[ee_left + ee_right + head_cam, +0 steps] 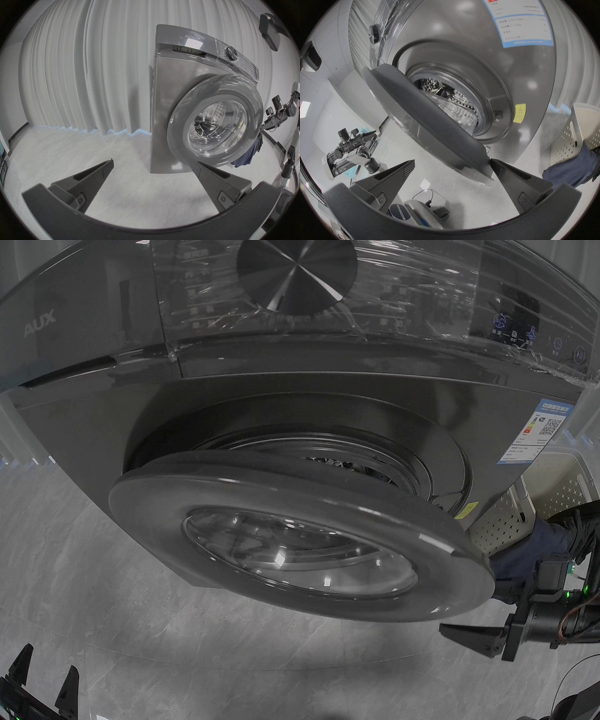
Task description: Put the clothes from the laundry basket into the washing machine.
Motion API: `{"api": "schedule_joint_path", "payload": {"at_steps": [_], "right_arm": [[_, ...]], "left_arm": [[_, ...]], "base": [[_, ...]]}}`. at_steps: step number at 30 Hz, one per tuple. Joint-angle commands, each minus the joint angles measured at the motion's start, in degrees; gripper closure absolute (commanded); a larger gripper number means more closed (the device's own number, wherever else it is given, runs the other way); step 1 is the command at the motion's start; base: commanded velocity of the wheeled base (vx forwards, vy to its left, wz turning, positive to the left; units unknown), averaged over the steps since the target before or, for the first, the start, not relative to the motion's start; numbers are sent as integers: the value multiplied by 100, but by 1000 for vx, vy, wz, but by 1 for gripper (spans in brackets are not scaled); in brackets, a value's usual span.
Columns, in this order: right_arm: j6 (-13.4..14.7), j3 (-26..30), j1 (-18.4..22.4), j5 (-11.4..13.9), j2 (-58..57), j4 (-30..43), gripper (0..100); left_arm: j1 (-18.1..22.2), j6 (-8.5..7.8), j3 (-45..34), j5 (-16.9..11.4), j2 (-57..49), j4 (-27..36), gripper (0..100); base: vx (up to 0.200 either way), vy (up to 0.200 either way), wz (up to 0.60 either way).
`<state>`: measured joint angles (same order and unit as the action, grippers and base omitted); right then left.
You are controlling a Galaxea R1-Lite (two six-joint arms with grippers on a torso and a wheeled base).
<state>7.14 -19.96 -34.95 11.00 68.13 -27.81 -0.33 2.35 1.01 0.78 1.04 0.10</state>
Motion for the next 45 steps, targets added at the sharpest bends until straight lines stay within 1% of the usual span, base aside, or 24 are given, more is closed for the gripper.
{"api": "schedule_joint_path", "payload": {"at_steps": [1, 5, 7, 9, 12, 17, 24, 29, 33, 36, 38, 43, 45], "right_arm": [[24, 229, -214, 61, -28, -5, 0], [24, 132, -126, 52, -46, -14, 0], [-11, -79, 59, 34, 77, -23, 0], [-2, -272, 111, -45, 297, -23, 0], [-11, -342, 59, -62, 420, -23, 0], [15, -202, -223, -71, 394, -23, 0], [-2, 88, -284, -71, 209, -23, 0], [-2, -70, -205, -71, 288, -58, 0], [-11, -219, -232, -177, 517, -164, 0], [-11, -210, -293, -186, 640, -269, 0], [-11, -140, -407, -186, 745, -375, 0], [24, 44, -680, -177, 684, -383, 0], [24, 176, -680, -177, 622, -392, 0]], "left_arm": [[-2, 2, -92, 1, -68, -1, 0], [-2, -16, -92, 1, -68, -1, 0], [-2, -16, -92, 1, -68, -1, 0], [-2, -7, -92, 1, -68, -1, 0], [-2, -7, -92, 1, -68, -1, 0], [-2, -7, -92, 1, -68, -1, 0], [-2, -7, -92, 1, -68, -1, 0], [-2, -7, -92, 1, -68, -1, 0], [-2, -7, -92, 1, -68, -1, 0], [-2, -7, -92, 1, -68, -1, 0], [-2, -7, -92, 1, -68, -1, 0], [-2, -7, -92, 1, -68, -1, 0], [-2, -7, -92, 1, -68, -1, 0]], "base": [[0, 0, 0], [0, 0, 0], [0, 0, 0], [-100, 0, 0], [-200, 0, 0], [-200, 0, 0], [0, 0, 0], [0, 0, 0], [-200, 0, 0], [-200, 0, 0], [-200, 0, 0], [0, 0, 0], [0, 0, 0]]}}
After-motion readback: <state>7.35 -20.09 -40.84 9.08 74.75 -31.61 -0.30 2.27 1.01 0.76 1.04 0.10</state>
